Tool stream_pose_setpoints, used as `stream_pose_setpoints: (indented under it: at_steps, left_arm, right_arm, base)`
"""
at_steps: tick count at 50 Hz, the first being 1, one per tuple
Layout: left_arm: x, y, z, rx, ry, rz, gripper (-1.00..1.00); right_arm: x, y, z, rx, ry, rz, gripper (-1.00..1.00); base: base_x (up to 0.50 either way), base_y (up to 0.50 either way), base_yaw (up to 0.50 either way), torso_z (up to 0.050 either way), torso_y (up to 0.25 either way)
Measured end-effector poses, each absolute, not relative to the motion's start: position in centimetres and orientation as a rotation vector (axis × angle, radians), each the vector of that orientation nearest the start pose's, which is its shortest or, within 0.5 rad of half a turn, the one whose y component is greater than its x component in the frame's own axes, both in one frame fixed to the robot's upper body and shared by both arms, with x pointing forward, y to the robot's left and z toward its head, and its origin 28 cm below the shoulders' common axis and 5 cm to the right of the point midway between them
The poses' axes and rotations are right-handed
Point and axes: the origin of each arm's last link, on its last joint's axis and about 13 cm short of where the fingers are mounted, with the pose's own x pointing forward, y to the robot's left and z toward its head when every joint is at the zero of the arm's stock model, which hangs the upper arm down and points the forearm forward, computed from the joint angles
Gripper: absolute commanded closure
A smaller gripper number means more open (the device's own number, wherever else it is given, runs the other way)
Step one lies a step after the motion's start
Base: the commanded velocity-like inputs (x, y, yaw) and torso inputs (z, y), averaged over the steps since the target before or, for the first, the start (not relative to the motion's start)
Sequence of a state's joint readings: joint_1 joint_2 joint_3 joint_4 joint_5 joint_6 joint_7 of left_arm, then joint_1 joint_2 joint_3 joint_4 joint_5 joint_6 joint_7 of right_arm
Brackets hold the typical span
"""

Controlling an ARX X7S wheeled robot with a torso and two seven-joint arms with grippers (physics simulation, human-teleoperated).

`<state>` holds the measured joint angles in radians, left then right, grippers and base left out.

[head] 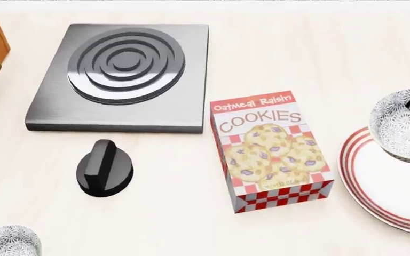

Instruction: Pick the akita bowl from table center and place it on the plate.

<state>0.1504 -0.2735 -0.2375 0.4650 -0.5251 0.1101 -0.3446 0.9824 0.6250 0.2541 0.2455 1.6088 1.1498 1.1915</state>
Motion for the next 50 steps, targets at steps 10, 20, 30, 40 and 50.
stream_pose_setpoints:
  at_steps: [10, 20, 30, 40, 50]
  left_arm:
    - [17.5, 28.8, 11.0, -0.258, -0.445, 0.401, -1.0]
    - [17.6, 28.8, 10.9, -0.265, -0.431, 0.408, -1.0]
    - [17.7, 28.7, 10.9, -0.256, -0.427, 0.406, -1.0]
    - [17.6, 28.7, 10.9, -0.267, -0.419, 0.404, -1.0]
    - [17.6, 28.7, 10.9, -0.258, -0.426, 0.401, -1.0]
  right_arm:
    - [29.2, -23.9, 27.5, 0.661, 0.452, -0.421, 1.0]
    - [29.2, -24.0, 27.6, 0.674, 0.449, -0.422, 1.0]
    - [29.0, -24.1, 27.7, 0.685, 0.44, -0.424, 1.0]
    - [29.0, -24.4, 28.1, 0.695, 0.423, -0.434, 1.0]
    - [29.3, -24.8, 28.3, 0.718, 0.408, -0.446, 1.0]
  base:
    - [0.0, 0.0, 0.0, 0.0, -0.158]
    - [0.0, 0.0, 0.0, 0.0, -0.075]
    - [0.0, 0.0, 0.0, 0.0, -0.15]
    - [0.0, 0.0, 0.0, 0.0, 0.0]
    - [0.0, 0.0, 0.0, 0.0, -0.125]
